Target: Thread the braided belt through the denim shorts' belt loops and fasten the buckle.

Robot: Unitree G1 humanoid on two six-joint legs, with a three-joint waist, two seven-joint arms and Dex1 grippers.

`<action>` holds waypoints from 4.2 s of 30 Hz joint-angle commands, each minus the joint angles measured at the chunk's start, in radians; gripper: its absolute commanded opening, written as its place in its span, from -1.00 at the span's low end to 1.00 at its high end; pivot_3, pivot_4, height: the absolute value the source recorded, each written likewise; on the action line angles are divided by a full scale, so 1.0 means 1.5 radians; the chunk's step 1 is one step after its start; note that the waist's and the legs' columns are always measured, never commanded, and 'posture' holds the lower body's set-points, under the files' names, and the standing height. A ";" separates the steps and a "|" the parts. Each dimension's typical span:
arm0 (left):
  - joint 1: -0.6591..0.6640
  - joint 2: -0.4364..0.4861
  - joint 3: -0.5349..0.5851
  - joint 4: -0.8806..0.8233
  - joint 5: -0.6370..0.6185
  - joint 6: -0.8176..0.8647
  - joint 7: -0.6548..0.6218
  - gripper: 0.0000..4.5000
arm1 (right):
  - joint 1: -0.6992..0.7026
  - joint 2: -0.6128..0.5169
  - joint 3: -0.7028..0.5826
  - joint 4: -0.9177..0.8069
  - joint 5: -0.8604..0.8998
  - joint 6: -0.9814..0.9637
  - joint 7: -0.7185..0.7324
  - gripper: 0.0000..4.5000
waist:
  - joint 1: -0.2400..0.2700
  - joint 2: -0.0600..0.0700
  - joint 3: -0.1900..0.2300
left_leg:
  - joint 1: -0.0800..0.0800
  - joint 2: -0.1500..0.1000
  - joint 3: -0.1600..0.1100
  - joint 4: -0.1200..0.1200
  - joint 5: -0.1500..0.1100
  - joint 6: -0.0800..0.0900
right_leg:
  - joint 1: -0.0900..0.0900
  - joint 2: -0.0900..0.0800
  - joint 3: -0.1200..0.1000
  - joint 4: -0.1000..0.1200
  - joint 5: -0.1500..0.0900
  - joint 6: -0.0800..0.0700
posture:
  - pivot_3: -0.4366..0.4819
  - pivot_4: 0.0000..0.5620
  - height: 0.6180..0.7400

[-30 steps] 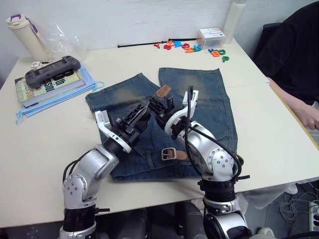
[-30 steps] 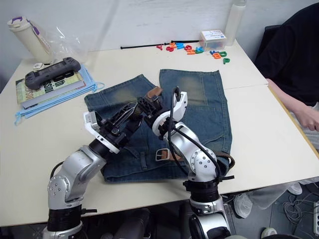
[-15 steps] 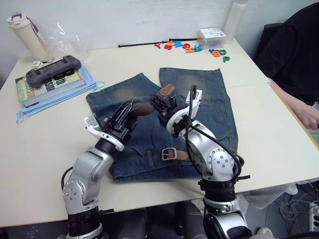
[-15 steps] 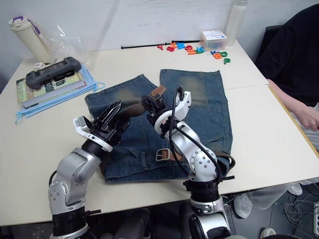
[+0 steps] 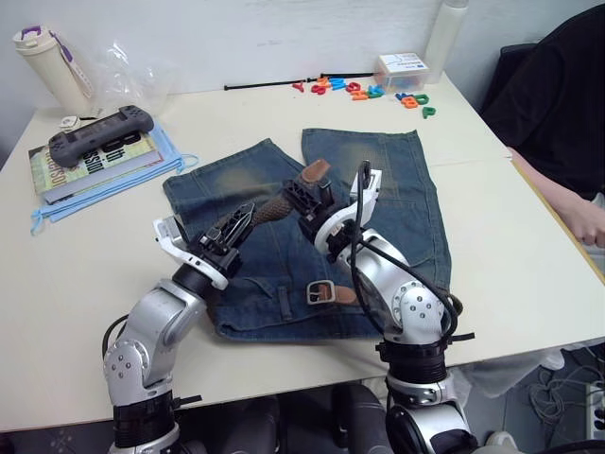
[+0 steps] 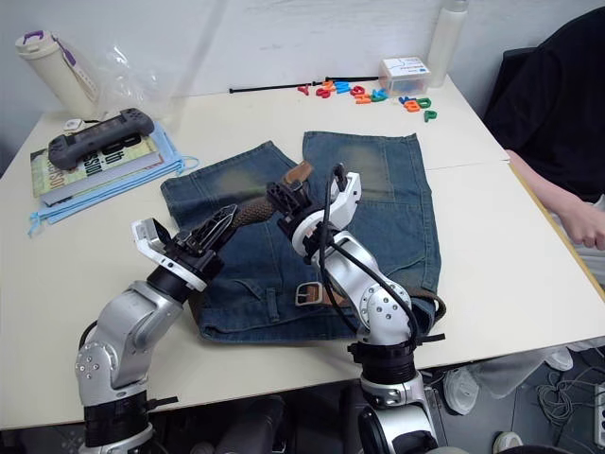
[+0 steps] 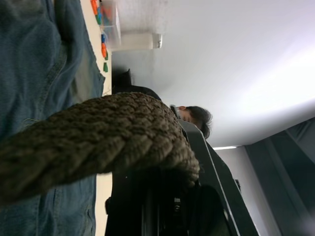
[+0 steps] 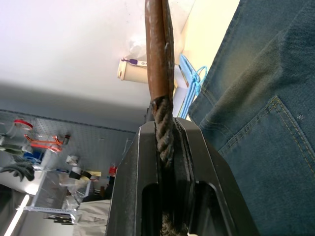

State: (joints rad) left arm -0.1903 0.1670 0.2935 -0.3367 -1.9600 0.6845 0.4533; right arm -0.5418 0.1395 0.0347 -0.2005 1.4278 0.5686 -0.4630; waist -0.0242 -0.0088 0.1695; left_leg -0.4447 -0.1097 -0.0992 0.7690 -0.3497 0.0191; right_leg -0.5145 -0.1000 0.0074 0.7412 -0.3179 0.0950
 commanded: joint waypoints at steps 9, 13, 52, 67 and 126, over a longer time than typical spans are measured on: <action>-0.062 0.043 0.056 0.036 -0.008 0.092 -0.012 -1.00 | 0.054 -0.207 -0.047 -0.120 -0.004 0.129 0.078 0.92 | 0.011 -0.001 0.000 | 0.000 0.000 0.000 0.000 0.000 0.000 | 0.000 0.000 0.000 -0.001 0.000 0.000 | -0.05 -0.47 -0.32; -0.068 0.043 0.067 0.045 -0.008 0.122 -0.010 -1.00 | 0.058 -0.367 -0.033 -0.160 -0.102 0.178 0.197 0.92 | 0.016 -0.001 0.000 | 0.000 0.000 0.000 0.000 0.000 0.000 | 0.001 0.000 0.000 -0.002 0.000 0.000 | -0.05 -0.47 -0.32; -0.088 -0.003 0.072 0.045 -0.008 0.166 0.010 -1.00 | 0.002 -0.505 0.267 -0.034 -1.515 -0.444 0.427 -0.99 | 0.034 -0.008 0.003 | 0.005 0.000 0.000 -0.004 0.001 -0.002 | 0.008 0.000 -0.001 -0.011 0.002 0.004 | -0.05 -0.47 -0.32; -0.082 0.063 0.105 0.017 -0.008 0.142 -0.053 0.06 | 0.005 -0.451 0.260 -0.047 -1.457 -0.351 0.658 -1.00 | 0.033 -0.008 0.003 | 0.004 0.000 0.000 -0.001 0.000 -0.002 | 0.007 0.001 -0.001 -0.008 0.002 0.003 | -0.05 -0.47 -0.32; -0.012 0.032 -0.120 0.008 0.019 -0.035 -0.087 0.06 | -0.128 -0.241 0.259 -0.138 -1.450 0.114 0.879 -1.00 | 0.030 -0.008 0.003 | 0.003 0.001 -0.001 -0.001 -0.001 -0.004 | 0.003 0.001 -0.001 -0.004 0.000 0.000 | -0.05 -0.47 -0.32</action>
State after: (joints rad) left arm -0.1941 0.2159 0.1137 -0.2893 -1.9085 0.6349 0.3210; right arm -0.7069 -0.2274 0.4249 -0.3589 -0.7488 0.7262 0.8469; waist 0.0211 -0.0208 0.1735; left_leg -0.4403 -0.1086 -0.1008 0.7673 -0.3511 0.0129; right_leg -0.5096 -0.0984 0.0056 0.7346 -0.3175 0.0944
